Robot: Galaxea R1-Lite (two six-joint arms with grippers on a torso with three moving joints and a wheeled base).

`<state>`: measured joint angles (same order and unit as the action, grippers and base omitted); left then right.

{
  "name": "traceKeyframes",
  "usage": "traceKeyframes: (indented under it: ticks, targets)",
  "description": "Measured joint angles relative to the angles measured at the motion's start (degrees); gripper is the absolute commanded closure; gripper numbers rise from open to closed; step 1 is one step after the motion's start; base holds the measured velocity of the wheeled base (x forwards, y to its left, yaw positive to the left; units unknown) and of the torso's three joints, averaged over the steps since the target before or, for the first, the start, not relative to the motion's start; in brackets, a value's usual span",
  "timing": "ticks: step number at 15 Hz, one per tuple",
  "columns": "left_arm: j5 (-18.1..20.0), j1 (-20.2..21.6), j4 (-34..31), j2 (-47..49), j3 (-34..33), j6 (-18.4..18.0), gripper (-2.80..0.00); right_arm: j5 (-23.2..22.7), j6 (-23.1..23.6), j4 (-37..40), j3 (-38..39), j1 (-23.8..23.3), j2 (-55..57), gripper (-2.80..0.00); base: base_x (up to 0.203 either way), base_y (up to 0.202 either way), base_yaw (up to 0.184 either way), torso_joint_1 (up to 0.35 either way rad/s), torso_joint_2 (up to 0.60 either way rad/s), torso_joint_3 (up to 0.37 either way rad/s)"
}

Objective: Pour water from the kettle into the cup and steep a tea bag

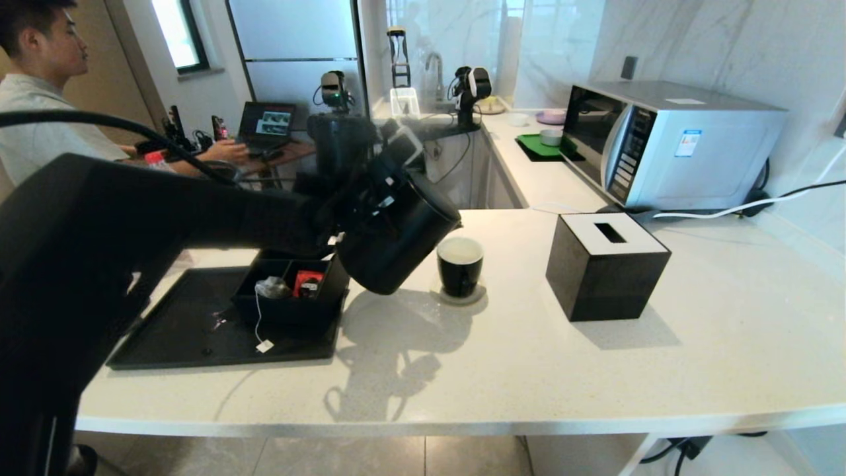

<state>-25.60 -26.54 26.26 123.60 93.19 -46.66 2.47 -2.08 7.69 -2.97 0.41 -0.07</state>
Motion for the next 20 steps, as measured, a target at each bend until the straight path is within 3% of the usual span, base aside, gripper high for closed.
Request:
traceKeyframes:
  ticks: [8, 16, 20]
  targets:
    - [-2.6, 0.4, 14.0, -4.4, -10.9, 4.9, 0.0, 0.0, 0.0, 0.0, 0.0, 0.0, 0.0, 0.0, 0.0, 0.0, 0.0, 0.0, 0.0, 0.0]
    - [-7.7, 1.2, 17.7, -8.6, -12.2, 11.9, 0.0, 0.0, 0.0, 0.0, 0.0, 0.0, 0.0, 0.0, 0.0, 0.0, 0.0, 0.0, 0.0, 0.0]
    - [-11.3, 3.3, 24.4, -12.4, -18.2, 14.6, 0.0, 0.0, 0.0, 0.0, 0.0, 0.0, 0.0, 0.0, 0.0, 0.0, 0.0, 0.0, 0.0, 0.0]
